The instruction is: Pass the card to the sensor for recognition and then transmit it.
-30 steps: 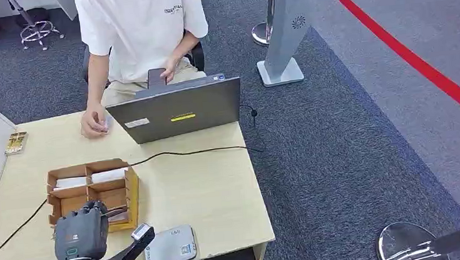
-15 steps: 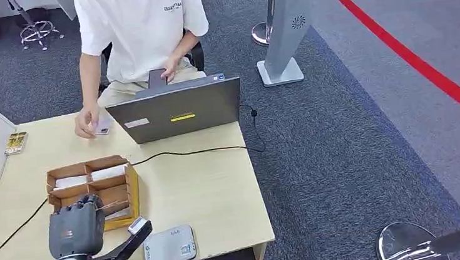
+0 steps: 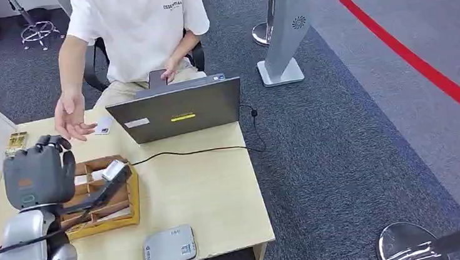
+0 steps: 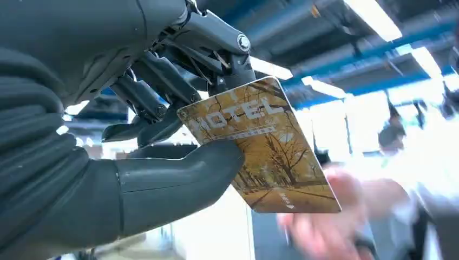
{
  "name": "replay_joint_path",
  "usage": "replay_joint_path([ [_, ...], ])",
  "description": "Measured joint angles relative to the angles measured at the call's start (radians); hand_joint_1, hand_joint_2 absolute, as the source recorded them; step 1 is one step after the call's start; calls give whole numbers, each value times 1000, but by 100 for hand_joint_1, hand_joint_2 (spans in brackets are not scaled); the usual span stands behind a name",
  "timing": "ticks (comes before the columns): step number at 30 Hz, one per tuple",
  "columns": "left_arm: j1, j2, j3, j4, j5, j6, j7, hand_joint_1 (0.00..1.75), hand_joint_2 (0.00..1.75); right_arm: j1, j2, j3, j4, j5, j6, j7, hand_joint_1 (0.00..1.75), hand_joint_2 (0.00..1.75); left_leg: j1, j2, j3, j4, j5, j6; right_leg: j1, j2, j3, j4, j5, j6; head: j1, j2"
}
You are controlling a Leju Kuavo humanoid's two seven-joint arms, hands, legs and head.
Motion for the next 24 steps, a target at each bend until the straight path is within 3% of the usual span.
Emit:
replay_joint_path([
  [7, -168, 113, 36, 92, 0, 20, 16, 175, 175, -13, -50, 26, 115, 0, -56, 6, 0, 175, 0, 0, 0, 0, 0, 0, 0, 0, 0, 0, 0, 0, 0, 0],
  [12, -229, 168, 46, 146, 0, 24, 19, 175, 175, -19, -80, 32, 180, 0, -78, 11, 0, 175, 0, 0, 0, 0, 0, 0, 0, 0, 0, 0, 0, 0, 0, 0],
  [24, -260, 190, 61, 218, 0, 25, -3, 175, 175, -26, -107, 39, 250, -1, -83, 12, 0, 175, 0, 2, -3, 0, -1, 0, 0, 3, -3, 0, 0, 0, 0, 0],
])
